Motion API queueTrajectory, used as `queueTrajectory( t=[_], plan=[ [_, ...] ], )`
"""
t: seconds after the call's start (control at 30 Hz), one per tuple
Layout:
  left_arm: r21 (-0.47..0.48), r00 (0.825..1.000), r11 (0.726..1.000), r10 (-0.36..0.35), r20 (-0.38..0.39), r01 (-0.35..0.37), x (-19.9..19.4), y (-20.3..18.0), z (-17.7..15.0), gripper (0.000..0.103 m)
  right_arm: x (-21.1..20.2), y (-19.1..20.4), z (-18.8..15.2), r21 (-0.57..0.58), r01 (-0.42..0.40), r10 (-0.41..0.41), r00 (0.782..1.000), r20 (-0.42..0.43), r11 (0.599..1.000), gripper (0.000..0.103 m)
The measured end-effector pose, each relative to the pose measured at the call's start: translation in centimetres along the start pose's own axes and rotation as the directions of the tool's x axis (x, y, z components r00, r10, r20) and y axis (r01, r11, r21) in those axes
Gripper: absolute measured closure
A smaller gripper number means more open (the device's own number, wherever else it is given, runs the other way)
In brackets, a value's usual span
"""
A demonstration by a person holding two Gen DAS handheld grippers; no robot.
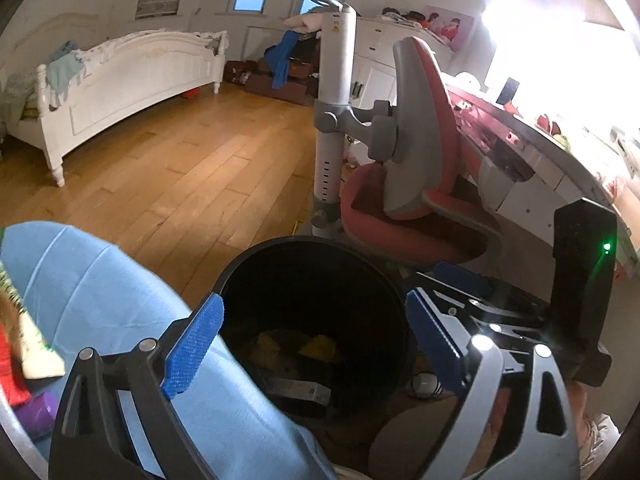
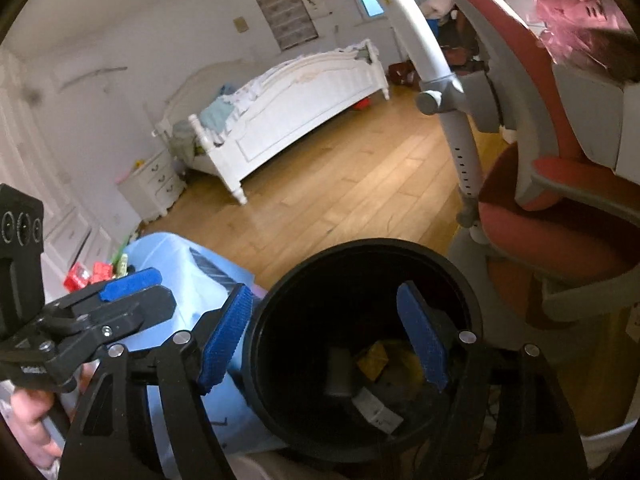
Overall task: Collect trash
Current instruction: 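Grasp the blue wrapper with the left tool while the right tool grasps the white padded envelope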
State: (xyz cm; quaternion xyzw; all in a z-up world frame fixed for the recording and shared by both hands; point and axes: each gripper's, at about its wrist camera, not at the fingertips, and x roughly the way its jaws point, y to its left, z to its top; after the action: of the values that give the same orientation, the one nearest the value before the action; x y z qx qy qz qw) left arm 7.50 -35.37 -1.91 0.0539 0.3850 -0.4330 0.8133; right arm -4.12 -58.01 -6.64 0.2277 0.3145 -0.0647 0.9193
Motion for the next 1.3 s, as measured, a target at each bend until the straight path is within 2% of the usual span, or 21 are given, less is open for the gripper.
queueTrajectory(
  t=[0.13,0.23,0.33,0.4,0.43,0.5,0.63,0.7,0.77,0.87,0.93,1.0,1.03,1.07,1.17,1.23,1.3],
  plan=[
    [-0.042,0.999,0.999,0.020,0.034,-0.018,-2.6,1.5,-0.8,0.011,0.1,1.4,0.1,-0.016,-0.030,0.030,0.999,-0.011,0.999,0.028],
    [-0.095,0.996,0.994,0.060,0.068,-0.053,-5.5,3.5,-1.8,0.006,0.5,3.5,0.0,-0.043,-0.067,0.066,0.997,-0.034,0.997,0.028],
    [-0.167,0.984,0.978,0.141,0.105,-0.122,-9.1,6.4,-3.4,0.006,1.1,6.5,0.0,-0.079,-0.113,0.109,0.992,-0.062,0.990,0.028],
    [-0.216,0.973,0.962,0.196,0.119,-0.168,-11.2,8.4,-4.4,0.006,1.6,8.8,-0.2,-0.112,-0.150,0.140,0.986,-0.088,0.982,0.024],
    [-0.240,0.967,0.952,0.223,0.125,-0.189,-12.4,9.4,-5.0,0.006,1.8,10.0,-0.3,-0.128,-0.167,0.155,0.983,-0.099,0.977,0.023],
    [-0.297,0.942,0.919,0.307,0.132,-0.258,-15.2,12.0,-6.5,0.006,2.5,13.0,-0.5,-0.167,-0.218,0.197,0.971,-0.133,0.962,0.022],
    [-0.378,0.895,0.853,0.430,0.118,-0.360,-19.4,16.5,-9.2,0.006,3.8,19.2,-1.2,-0.226,-0.310,0.264,0.941,-0.212,0.924,0.014],
    [-0.403,0.869,0.816,0.486,0.091,-0.414,-20.9,18.8,-10.6,0.006,4.7,22.4,-1.6,-0.259,-0.348,0.283,0.924,-0.257,0.901,0.013],
    [-0.413,0.857,0.790,0.514,0.041,-0.454,-21.7,21.1,-11.8,0.006,5.8,25.6,-2.2,-0.283,-0.384,0.297,0.905,-0.304,0.879,0.012],
    [-0.409,0.849,0.774,0.528,-0.004,-0.483,-22.1,23.3,-12.9,0.007,7.2,29.0,-3.3,-0.304,-0.400,0.288,0.891,-0.351,0.865,0.009],
    [-0.402,0.853,0.776,0.522,-0.023,-0.486,-21.9,24.0,-13.2,0.009,8.5,31.2,-4.2,-0.318,-0.392,0.261,0.886,-0.382,0.863,0.009],
    [-0.392,0.864,0.786,0.501,-0.049,-0.478,-21.4,24.8,-13.4,0.020,9.5,32.7,-4.9,-0.321,-0.381,0.240,0.884,-0.402,0.867,0.009],
    [-0.385,0.867,0.788,0.493,-0.071,-0.480,-20.9,25.2,-13.4,0.022,10.0,33.3,-5.2,-0.326,-0.372,0.225,0.884,-0.409,0.869,0.009],
    [-0.381,0.868,0.789,0.488,-0.088,-0.482,-20.4,25.6,-13.4,0.023,10.4,33.9,-5.5,-0.335,-0.360,0.207,0.887,-0.413,0.871,0.009],
    [-0.363,0.870,0.796,0.480,-0.111,-0.485,-19.8,26.3,-13.6,0.024,11.0,36.2,-6.3,-0.413,-0.303,0.140,0.915,-0.379,0.859,0.005],
    [-0.350,0.874,0.804,0.472,-0.119,-0.482,-19.3,26.3,-13.7,0.033,11.2,37.1,-6.9,-0.464,-0.268,0.100,0.929,-0.356,0.845,0.005],
    [-0.326,0.863,0.802,0.490,-0.121,-0.501,-18.9,26.1,-13.5,0.044,11.6,38.3,-7.5,-0.523,-0.229,0.059,0.945,-0.322,0.821,0.005]
  ],
)
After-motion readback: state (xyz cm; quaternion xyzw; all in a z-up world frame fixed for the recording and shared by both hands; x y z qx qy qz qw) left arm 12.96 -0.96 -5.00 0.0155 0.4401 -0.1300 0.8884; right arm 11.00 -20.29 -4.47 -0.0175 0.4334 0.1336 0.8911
